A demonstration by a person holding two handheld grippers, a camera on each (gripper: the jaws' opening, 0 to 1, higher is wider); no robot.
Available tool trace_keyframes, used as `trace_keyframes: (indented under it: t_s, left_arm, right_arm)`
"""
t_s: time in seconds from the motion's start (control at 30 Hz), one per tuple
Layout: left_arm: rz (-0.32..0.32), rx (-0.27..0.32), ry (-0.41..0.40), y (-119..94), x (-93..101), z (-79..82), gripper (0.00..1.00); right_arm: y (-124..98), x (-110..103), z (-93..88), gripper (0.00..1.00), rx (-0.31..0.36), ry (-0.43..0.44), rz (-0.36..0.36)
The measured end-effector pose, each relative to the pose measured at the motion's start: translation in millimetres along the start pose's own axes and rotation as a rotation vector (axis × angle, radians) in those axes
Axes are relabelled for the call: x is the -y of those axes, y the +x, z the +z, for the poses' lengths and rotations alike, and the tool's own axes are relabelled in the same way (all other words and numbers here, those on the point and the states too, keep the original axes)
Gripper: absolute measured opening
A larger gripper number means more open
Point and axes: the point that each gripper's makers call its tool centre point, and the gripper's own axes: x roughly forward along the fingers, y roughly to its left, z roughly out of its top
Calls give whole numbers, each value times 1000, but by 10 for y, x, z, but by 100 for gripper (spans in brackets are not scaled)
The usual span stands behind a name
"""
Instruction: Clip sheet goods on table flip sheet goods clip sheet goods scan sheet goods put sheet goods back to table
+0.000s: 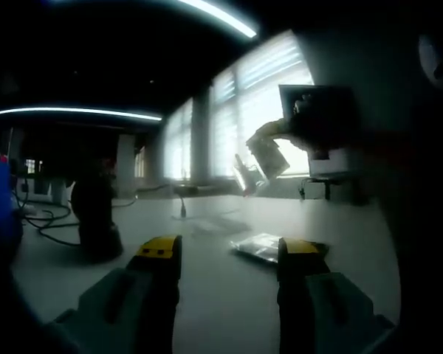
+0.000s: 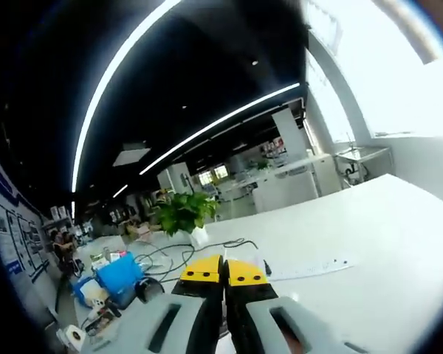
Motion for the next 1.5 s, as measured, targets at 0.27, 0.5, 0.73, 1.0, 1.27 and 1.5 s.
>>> trace_keyframes:
  t_s: [0.27,0.5,0.73,1.0,1.27,1.5]
  left_arm:
    - [7,2,14,-4,-15,3,46]
    - [18,5,-3,-12,-53,7,46]
    - [15,13,-8,-19,-51,24,46]
    - [14,9,-5,-19,-50,14,46]
    - [15,10,-6,-19,-50,18,46]
    - [17,4,-3,-19,-51,8,46]
  right_arm:
    - [336,-268,55,0,67,-96,19]
    - [591,-411,59,0,99,-90,18]
    - [818,-537,69,0,110,-111,-1]
    - [975,-698,64,0,138,-147,-22]
    - [1093,-820,4,0,171,-217,-68]
    - [1268,-762,-218,0,160,-217,-99]
